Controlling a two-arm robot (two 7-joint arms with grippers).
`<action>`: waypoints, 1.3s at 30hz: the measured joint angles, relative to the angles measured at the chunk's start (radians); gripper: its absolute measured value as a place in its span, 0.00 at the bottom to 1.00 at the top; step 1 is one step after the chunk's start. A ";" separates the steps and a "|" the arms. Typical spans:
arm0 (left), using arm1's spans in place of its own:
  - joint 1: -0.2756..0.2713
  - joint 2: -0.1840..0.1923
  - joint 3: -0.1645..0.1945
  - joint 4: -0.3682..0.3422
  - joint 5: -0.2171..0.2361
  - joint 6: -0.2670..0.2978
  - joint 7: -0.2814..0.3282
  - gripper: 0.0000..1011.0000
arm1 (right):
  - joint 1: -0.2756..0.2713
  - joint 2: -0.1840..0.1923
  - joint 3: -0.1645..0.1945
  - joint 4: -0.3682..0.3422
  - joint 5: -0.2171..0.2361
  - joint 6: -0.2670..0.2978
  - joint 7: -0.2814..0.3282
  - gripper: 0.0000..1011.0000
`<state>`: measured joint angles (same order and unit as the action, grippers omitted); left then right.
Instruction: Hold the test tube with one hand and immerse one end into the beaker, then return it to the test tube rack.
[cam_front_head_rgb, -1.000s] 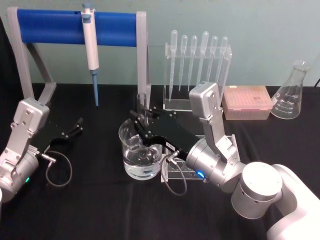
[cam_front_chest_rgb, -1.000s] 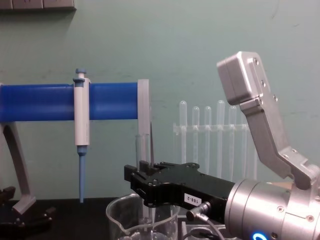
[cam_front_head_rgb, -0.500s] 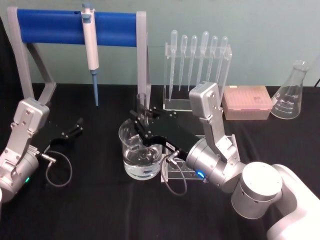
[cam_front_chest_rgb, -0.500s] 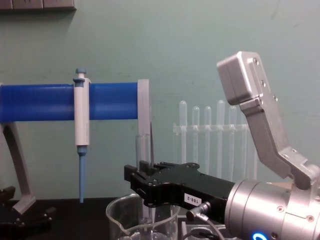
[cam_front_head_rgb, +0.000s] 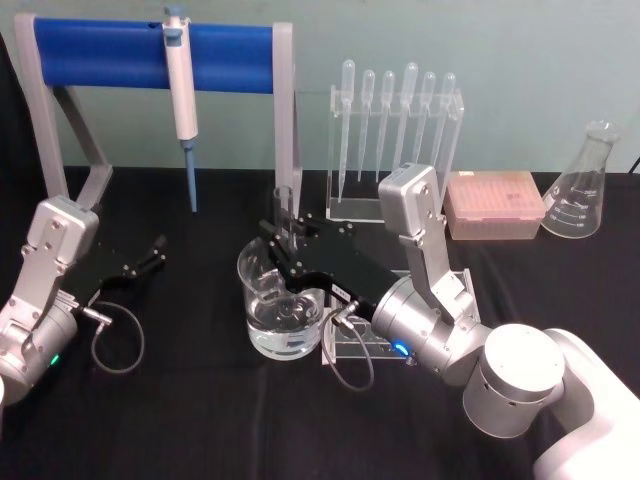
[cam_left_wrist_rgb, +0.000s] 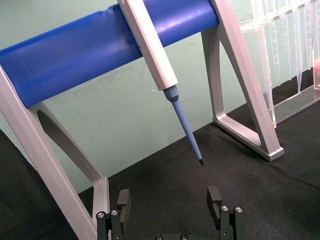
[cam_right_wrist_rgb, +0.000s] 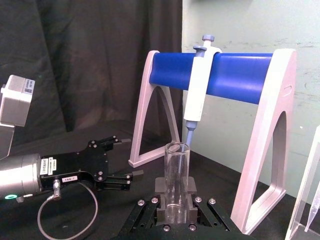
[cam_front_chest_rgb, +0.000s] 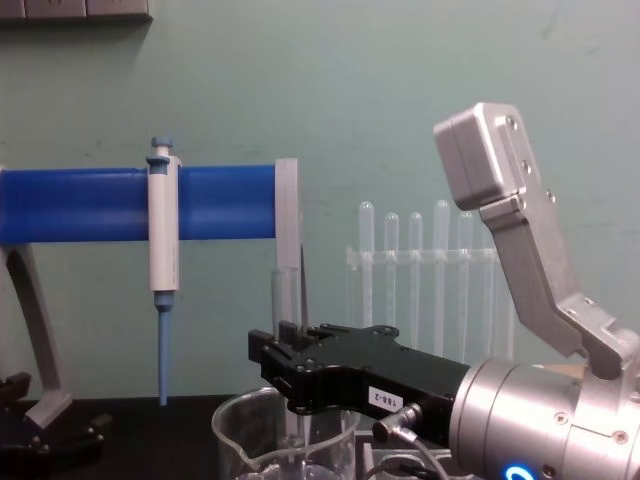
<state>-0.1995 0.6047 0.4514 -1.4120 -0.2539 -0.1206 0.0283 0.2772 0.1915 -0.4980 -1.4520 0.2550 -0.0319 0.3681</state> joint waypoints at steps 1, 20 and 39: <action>0.000 0.000 0.000 0.000 0.000 0.000 0.000 0.99 | 0.000 0.000 0.000 0.000 0.000 0.000 0.000 0.22; 0.000 0.000 0.000 0.000 0.000 0.000 0.000 0.99 | -0.010 0.034 0.021 -0.168 0.010 0.044 0.013 0.22; 0.000 0.000 0.000 0.000 0.000 0.000 0.000 0.99 | -0.140 0.180 0.158 -0.464 0.070 0.147 -0.059 0.22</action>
<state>-0.1995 0.6047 0.4514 -1.4120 -0.2539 -0.1205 0.0283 0.1371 0.3716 -0.3401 -1.9164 0.3250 0.1153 0.3095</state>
